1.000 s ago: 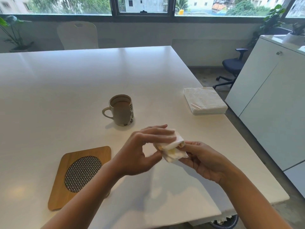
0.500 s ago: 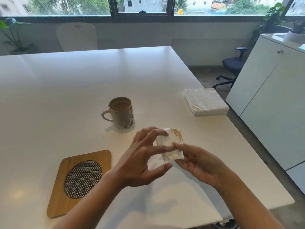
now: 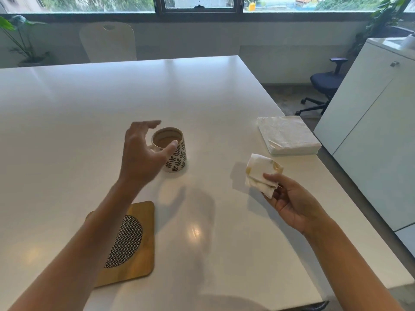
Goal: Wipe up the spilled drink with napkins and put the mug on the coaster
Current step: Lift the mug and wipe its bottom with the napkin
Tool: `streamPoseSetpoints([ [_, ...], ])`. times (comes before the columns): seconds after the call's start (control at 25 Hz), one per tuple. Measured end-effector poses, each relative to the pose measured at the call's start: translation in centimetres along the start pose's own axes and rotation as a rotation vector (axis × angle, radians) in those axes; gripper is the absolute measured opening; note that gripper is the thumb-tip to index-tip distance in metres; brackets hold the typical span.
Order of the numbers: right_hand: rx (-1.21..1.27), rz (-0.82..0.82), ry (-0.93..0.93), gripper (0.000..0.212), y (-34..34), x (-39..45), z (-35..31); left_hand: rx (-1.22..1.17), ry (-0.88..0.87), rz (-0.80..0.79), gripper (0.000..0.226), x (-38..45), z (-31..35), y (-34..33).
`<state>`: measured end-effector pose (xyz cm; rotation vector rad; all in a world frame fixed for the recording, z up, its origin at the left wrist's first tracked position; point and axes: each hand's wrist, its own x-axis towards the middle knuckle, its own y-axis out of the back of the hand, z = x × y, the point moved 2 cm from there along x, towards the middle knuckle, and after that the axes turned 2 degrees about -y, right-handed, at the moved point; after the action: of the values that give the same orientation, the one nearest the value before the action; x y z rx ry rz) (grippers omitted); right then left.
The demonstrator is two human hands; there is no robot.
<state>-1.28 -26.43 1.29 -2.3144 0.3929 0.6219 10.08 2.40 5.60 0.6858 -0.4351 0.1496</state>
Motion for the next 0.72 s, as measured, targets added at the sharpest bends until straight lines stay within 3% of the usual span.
streamPoseSetpoints([
  [0.12,0.000,0.020,0.011,0.020,-0.2,1.1,0.1,0.085,0.146,-0.176,0.100,1.8,-1.8,-0.7],
  [0.24,-0.003,0.023,0.000,0.021,-0.4,1.8,0.4,0.149,0.189,-0.265,0.120,2.6,-3.2,-1.5],
  [0.44,-0.024,0.020,-0.021,0.026,-0.7,2.5,0.9,0.101,0.205,-0.191,0.093,2.6,-4.5,-2.4],
  [0.72,-0.107,0.022,-0.041,0.030,-1.4,3.0,1.5,0.168,0.203,-0.091,0.081,2.3,-4.6,-3.1],
])
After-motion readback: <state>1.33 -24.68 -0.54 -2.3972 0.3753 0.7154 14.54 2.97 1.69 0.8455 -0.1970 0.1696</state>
